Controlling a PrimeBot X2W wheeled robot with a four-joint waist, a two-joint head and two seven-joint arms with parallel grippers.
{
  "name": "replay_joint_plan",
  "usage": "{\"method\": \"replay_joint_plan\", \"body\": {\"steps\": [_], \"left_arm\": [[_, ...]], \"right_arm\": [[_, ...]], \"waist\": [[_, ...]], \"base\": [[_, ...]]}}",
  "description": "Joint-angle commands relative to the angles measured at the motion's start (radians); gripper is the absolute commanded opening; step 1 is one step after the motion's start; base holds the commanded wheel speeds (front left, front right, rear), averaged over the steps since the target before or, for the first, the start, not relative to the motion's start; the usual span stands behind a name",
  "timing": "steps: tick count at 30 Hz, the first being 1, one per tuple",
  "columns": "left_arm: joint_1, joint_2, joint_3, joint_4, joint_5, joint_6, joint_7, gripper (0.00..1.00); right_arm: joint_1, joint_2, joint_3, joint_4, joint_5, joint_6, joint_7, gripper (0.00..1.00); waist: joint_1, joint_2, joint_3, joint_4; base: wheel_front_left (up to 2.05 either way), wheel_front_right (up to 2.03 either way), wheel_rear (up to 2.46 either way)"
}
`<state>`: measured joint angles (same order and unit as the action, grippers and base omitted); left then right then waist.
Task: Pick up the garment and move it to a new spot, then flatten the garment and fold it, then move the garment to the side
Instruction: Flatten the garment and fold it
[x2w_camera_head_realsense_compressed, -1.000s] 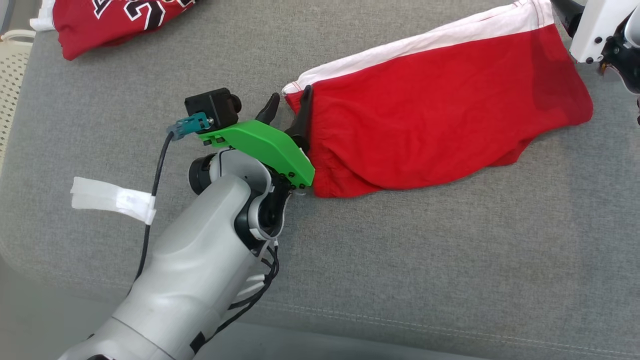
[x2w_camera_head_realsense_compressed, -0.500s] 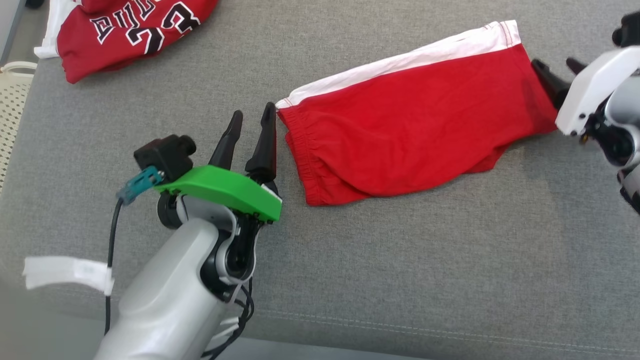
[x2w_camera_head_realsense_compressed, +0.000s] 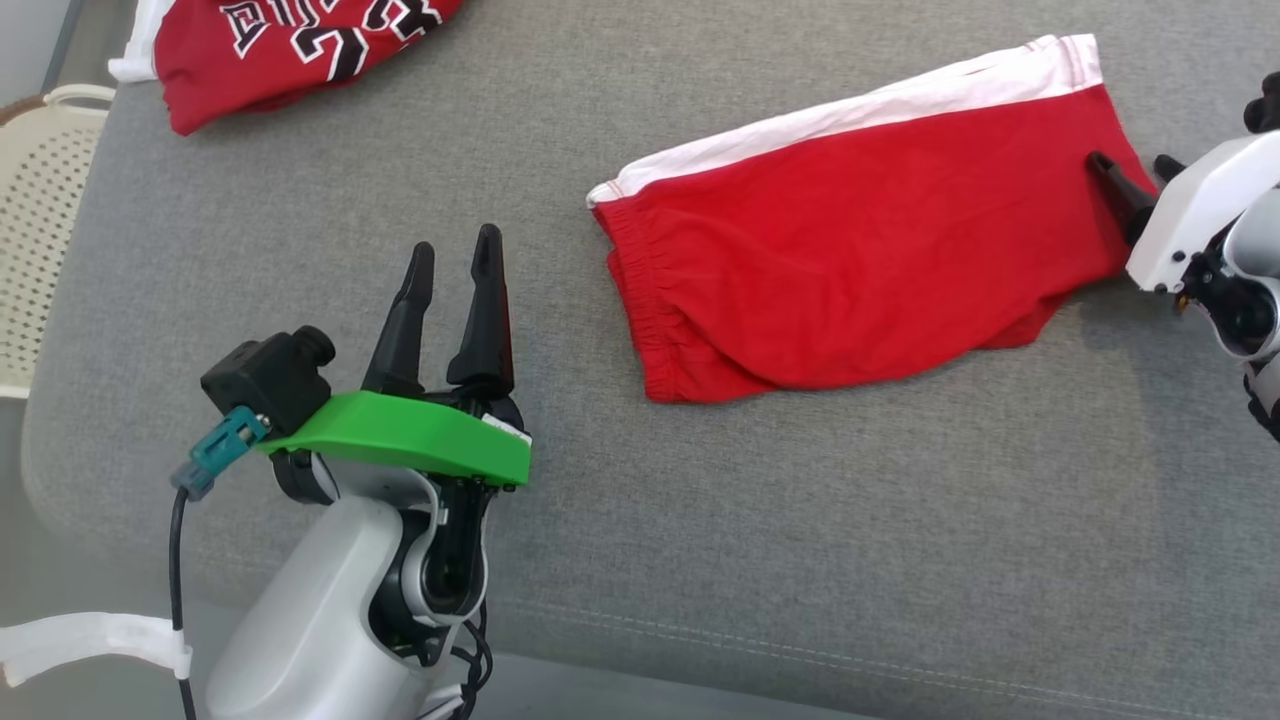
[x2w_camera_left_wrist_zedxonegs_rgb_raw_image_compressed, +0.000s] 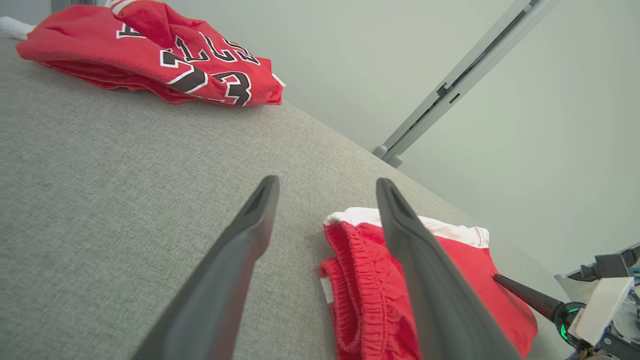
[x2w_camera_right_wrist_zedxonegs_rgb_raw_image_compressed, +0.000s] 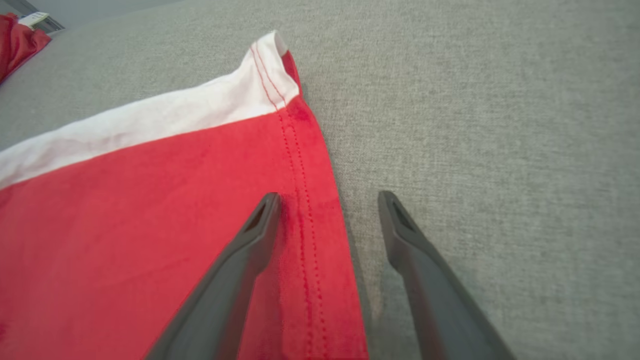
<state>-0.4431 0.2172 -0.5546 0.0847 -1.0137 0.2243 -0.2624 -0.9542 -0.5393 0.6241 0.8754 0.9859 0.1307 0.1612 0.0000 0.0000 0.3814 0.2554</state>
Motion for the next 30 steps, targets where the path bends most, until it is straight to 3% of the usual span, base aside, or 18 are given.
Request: {"method": "replay_joint_plan", "body": {"steps": [1,13,14,15,16,19,21,30], "left_arm": [[0.010,-0.003,0.003,-0.008,0.009,-0.006,-0.003,1.00],[0.005,-0.021,-0.017,-0.022,0.032,-0.021,-0.001,1.00],[0.005,-0.021,-0.019,-0.022,0.034,-0.021,-0.001,1.00],[0.005,-0.020,-0.020,-0.023,0.035,-0.020,0.000,1.00],[0.005,-0.019,-0.021,-0.023,0.037,-0.020,0.000,1.00],[0.008,-0.019,-0.020,-0.023,0.037,-0.017,-0.001,1.00],[0.012,-0.020,-0.019,-0.024,0.039,-0.016,-0.001,1.00],[0.029,-0.006,-0.011,-0.025,0.042,-0.009,0.001,1.00]], "right_arm": [[-0.020,0.000,0.002,0.016,0.006,0.000,0.010,1.00],[-0.108,0.005,0.074,0.096,-0.012,0.000,0.221,1.00],[-0.116,0.002,0.083,0.099,-0.017,0.000,0.239,0.92],[-0.124,-0.001,0.092,0.100,-0.023,0.000,0.254,0.75],[-0.133,-0.003,0.098,0.102,-0.027,0.000,0.266,0.49],[-0.147,-0.004,0.117,0.106,-0.043,0.000,0.294,0.28],[-0.154,-0.007,0.124,0.104,-0.048,0.000,0.295,0.00],[-0.131,0.002,0.114,0.112,-0.034,-0.001,0.237,0.00]], "waist": [[0.0000,0.0000,0.016,0.021],[0.0000,0.0000,0.020,0.066],[0.0000,0.0000,0.019,0.068],[0.0000,0.0000,0.018,0.069],[0.0000,0.0000,0.017,0.070],[0.0000,0.0000,0.012,0.070],[0.0000,0.0000,0.009,0.070],[0.0000,0.0000,-0.015,0.029]], "base": [[0.00,0.00,0.00],[0.00,0.00,0.00],[0.00,0.00,0.00],[0.00,0.00,0.00],[0.00,0.00,0.00],[0.00,0.00,0.00],[0.00,0.00,0.00],[0.00,0.00,0.00]]}}
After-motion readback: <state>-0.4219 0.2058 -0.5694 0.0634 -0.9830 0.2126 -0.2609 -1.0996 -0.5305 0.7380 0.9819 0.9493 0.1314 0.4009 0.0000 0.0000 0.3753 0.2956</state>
